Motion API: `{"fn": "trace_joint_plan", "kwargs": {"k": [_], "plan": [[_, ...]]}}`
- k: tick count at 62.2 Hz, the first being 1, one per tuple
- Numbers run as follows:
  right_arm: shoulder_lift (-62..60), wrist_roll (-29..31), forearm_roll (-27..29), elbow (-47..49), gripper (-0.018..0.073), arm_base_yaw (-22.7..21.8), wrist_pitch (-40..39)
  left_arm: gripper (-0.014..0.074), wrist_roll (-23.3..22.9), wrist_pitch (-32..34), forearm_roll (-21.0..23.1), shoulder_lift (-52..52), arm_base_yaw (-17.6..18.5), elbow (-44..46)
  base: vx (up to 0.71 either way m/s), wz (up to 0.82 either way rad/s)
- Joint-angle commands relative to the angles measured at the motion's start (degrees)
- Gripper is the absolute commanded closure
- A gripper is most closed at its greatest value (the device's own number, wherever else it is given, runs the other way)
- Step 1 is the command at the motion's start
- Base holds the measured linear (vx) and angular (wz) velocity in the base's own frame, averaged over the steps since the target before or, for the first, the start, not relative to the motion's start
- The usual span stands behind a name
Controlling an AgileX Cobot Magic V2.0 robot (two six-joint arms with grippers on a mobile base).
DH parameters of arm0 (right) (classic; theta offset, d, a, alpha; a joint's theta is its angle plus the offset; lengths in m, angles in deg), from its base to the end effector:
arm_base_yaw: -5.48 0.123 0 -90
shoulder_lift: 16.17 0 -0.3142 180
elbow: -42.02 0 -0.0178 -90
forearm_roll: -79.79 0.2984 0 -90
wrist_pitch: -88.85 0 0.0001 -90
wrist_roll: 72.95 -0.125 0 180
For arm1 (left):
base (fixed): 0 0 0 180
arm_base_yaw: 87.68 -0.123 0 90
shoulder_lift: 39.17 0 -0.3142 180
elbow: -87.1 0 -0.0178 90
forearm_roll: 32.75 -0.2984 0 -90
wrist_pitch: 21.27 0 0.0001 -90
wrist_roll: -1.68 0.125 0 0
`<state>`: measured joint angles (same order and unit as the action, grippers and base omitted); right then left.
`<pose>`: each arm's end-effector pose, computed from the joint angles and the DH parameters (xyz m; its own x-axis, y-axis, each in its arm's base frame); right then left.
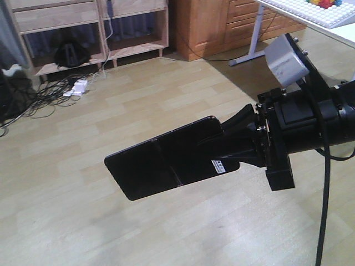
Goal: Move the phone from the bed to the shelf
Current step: 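Hold the phone while the base drives to the wooden shelf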
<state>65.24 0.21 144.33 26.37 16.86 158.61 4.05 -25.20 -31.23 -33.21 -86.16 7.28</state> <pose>0.2615 0.1607 0.3593 -0.3104 -0.3899 -0.8670 -0.9429 0.2422 0.2287 0.1087 -0.0031 0.1959 0.0055 0.0148 -0.9999 0.0283 0.9995 0.0149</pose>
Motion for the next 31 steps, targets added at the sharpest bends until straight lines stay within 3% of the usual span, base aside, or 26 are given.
{"fn": "trace_joint_plan", "kwargs": {"k": [1, 31], "plan": [[-1.5, 0.3, 5.1, 1.5, 0.0562, -0.1, 4.0, 0.0595, -0.5, 4.3, 0.6, -0.4, -0.1, 1.4, 0.44, -0.25], [-1.5, 0.3, 5.2, 1.5, 0.0562, -0.1, 4.0, 0.0595, -0.5, 4.3, 0.6, -0.4, -0.1, 1.4, 0.46, -0.23]]}}
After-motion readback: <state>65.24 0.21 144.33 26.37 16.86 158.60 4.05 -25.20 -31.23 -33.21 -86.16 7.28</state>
